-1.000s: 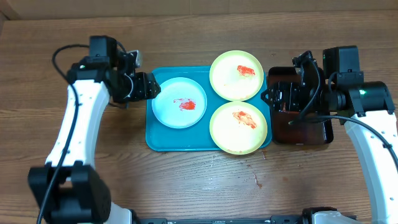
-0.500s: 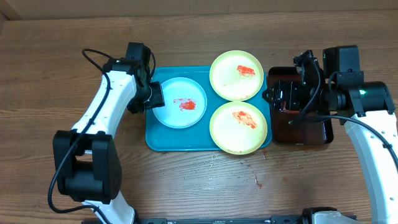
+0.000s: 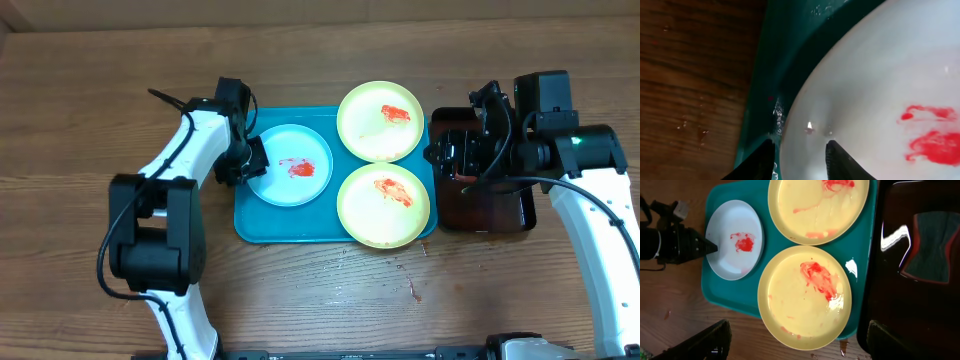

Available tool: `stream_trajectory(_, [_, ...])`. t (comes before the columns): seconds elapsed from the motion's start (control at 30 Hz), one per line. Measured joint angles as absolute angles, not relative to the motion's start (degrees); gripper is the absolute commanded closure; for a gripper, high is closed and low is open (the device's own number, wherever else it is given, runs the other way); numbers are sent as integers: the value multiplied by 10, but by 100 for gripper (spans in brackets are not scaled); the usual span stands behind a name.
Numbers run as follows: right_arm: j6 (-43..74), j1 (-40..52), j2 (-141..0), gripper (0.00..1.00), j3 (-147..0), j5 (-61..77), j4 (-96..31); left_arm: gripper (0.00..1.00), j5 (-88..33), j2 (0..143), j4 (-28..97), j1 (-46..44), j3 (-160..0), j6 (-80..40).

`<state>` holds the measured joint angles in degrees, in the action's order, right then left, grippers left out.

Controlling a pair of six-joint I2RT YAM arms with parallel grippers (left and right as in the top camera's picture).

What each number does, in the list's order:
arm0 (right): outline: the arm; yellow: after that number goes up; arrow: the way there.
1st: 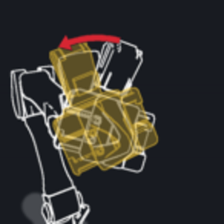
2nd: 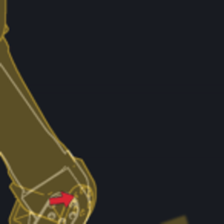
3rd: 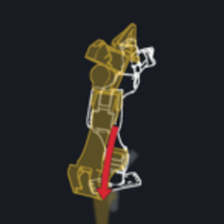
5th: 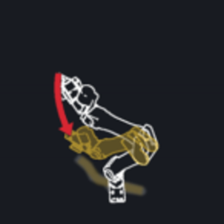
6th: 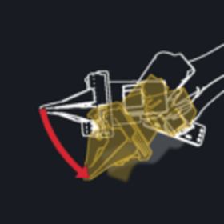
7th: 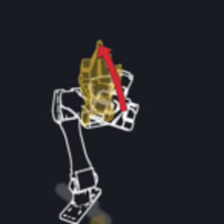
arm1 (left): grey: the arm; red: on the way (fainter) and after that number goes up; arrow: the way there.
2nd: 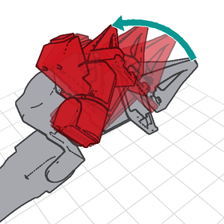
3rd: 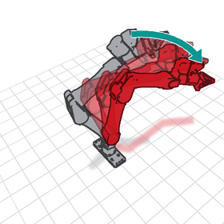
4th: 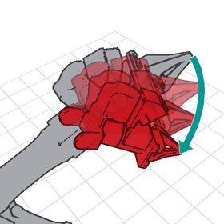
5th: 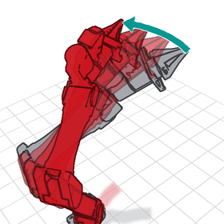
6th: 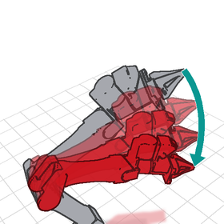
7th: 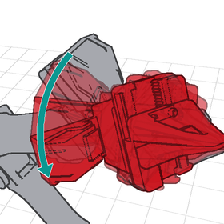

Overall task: Clean dirty plates on tray and stack at the side
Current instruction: 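Lower right gripper into the dark tray and grasp the sponge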

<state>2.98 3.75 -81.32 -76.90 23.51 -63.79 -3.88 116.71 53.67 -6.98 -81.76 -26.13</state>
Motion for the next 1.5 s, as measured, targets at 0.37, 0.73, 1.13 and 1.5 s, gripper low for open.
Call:
stream_trajectory(0.37, [34,37,-813,25,-769,221,-637,96,-45,1180,510,-68,-823,-267])
stream_trajectory(0.73, [150,30,-823,38,-782,93,-636,96,-50,1180,507,-68,-825,-267])
stream_trajectory(1.13, [161,-18,-1050,59,-964,31,-673,96,-52,1181,505,-68,-825,-265])
stream_trajectory(1.5, [149,-22,-1187,71,-964,-1,-680,96,-52,1181,505,-68,-825,-264])
